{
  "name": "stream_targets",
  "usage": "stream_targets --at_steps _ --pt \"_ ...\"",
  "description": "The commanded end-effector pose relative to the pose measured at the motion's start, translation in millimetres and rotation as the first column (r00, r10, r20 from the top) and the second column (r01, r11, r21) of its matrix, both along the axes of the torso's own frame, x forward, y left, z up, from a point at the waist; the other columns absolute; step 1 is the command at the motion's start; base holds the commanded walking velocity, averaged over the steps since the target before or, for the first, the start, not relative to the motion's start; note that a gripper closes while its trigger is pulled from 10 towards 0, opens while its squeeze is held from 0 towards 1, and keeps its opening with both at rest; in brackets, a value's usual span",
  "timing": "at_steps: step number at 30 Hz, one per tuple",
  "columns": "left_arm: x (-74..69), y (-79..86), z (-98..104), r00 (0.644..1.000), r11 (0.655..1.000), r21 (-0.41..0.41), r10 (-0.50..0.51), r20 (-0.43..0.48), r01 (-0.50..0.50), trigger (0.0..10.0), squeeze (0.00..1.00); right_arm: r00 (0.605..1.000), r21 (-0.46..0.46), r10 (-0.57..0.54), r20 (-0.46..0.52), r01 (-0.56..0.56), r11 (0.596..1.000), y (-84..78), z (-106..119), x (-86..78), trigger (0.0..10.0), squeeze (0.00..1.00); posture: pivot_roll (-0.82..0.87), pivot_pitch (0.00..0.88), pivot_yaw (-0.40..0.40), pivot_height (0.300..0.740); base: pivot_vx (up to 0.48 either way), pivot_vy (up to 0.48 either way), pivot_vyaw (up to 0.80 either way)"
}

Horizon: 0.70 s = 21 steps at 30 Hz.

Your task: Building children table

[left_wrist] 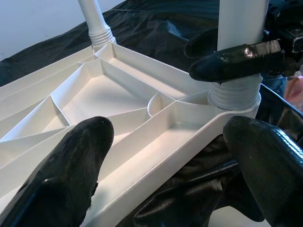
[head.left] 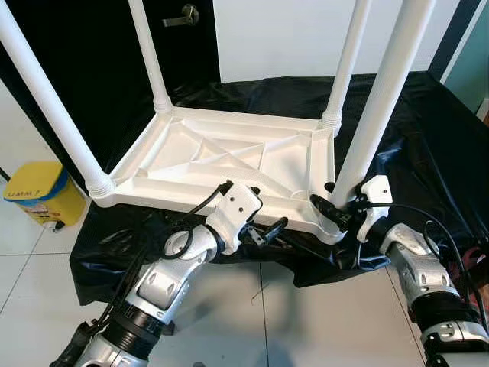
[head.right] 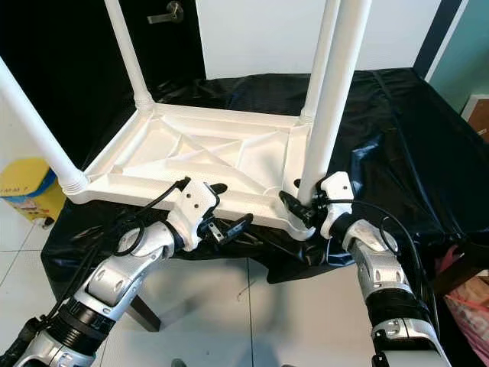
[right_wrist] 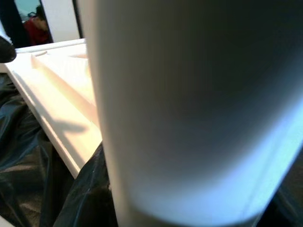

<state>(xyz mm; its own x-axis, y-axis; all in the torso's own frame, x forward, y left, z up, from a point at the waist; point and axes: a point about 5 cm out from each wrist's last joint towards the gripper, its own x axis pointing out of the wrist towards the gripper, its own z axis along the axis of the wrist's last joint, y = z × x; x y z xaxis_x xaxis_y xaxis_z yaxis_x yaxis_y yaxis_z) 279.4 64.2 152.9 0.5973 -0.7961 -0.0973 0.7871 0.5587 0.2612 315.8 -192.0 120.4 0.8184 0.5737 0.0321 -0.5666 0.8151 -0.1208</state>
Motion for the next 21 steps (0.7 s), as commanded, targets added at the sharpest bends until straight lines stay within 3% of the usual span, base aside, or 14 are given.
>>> stream_targets --at_steps 1,12,21 --pt "-0.9 0.2 -3 0.998 0.997 0.027 -0.065 -0.014 0.065 10.0 0.0 0.997 0.004 -0.056 -0.058 0.056 0.998 0.4 -18 -6.5 10.0 0.0 -0.03 0.0 0.02 0.74 0.0 0.0 0.0" --pt "-0.6 0.8 -5 1.0 1.0 0.014 -0.021 -0.017 0.022 10.0 0.0 0.952 -0.011 -0.295 -0.077 0.295 0.956 0.9 -29 -9.5 10.0 0.0 -0.03 0.0 0.009 0.74 0.0 0.0 0.0" --pt "1.8 4.3 -6 0.999 0.999 0.021 0.032 0.005 -0.032 10.0 0.0 0.888 0.039 -0.444 -0.118 0.451 0.892 16.1 -36 -18.0 10.0 0.0 -0.03 0.0 0.0 0.74 0.0 0.0 0.0"
